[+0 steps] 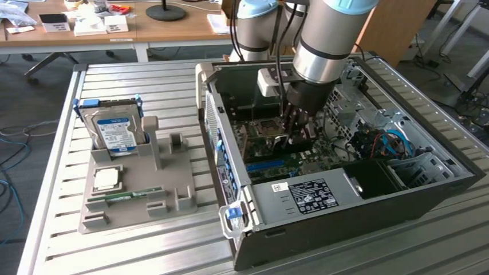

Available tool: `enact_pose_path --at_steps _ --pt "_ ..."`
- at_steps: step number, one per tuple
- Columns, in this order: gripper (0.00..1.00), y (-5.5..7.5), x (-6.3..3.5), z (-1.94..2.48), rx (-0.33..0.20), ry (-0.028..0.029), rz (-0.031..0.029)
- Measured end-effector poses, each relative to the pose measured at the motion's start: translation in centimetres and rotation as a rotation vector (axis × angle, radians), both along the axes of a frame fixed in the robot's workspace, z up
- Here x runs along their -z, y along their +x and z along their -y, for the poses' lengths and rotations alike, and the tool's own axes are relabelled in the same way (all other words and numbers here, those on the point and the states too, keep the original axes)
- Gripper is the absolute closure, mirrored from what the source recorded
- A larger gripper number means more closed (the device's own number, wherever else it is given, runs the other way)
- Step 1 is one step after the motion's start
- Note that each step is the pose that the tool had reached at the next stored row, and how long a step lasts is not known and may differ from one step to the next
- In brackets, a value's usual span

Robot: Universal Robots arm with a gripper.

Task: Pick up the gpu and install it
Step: 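Insert the gpu into the slot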

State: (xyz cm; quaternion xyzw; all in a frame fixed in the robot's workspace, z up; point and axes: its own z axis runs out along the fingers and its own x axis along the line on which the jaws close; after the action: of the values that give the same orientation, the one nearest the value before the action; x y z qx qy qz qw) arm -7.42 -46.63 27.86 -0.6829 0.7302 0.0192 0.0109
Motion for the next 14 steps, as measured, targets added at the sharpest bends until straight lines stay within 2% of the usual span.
enact_pose_path --at_steps 14 --pt "0.73 -0.09 0.25 0.02 0.000 0.0000 0.0000"
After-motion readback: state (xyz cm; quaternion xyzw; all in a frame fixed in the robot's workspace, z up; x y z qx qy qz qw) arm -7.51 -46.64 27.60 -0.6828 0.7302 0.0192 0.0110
